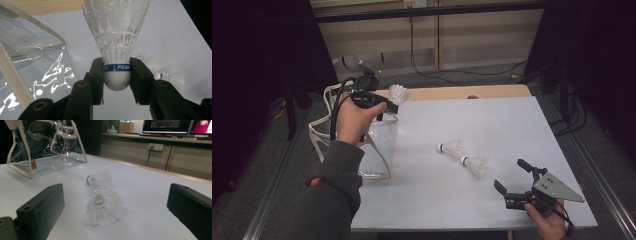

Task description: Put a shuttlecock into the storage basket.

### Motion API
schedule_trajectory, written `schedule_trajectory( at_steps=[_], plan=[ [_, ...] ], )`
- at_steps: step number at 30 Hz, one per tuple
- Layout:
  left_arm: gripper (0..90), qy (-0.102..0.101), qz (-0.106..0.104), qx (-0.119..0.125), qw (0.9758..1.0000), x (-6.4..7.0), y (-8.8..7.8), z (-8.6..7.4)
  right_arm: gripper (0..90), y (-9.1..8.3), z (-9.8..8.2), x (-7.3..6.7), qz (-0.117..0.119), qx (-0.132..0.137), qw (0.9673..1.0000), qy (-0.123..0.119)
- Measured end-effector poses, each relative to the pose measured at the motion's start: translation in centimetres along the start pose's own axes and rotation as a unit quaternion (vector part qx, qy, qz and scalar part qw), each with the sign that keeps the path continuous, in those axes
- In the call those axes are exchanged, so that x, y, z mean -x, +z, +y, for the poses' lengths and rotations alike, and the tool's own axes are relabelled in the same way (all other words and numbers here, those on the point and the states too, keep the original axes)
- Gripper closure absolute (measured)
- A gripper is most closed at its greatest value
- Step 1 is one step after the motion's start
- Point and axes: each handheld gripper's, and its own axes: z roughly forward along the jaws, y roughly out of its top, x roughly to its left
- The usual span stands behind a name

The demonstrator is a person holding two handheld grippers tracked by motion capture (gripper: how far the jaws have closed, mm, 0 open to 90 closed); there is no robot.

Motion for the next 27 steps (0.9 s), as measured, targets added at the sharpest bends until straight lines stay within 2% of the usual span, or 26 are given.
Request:
schedule_trajectory(
  at_steps=[22, 27],
  plan=[
    [65.8, -0.015, 0.010, 0.012, 0.9998, -0.84, -0.80, 0.46, 1.1, -0.04, 0.02, 0.03, -0.001, 0.000, 1.0000, 0.000],
    [65.8, -0.013, 0.014, 0.011, 0.9998, -0.86, -0.80, 0.47, 1.2, 0.00, 0.01, -0.01, -0.001, 0.001, 1.0000, 0.001]
  ],
)
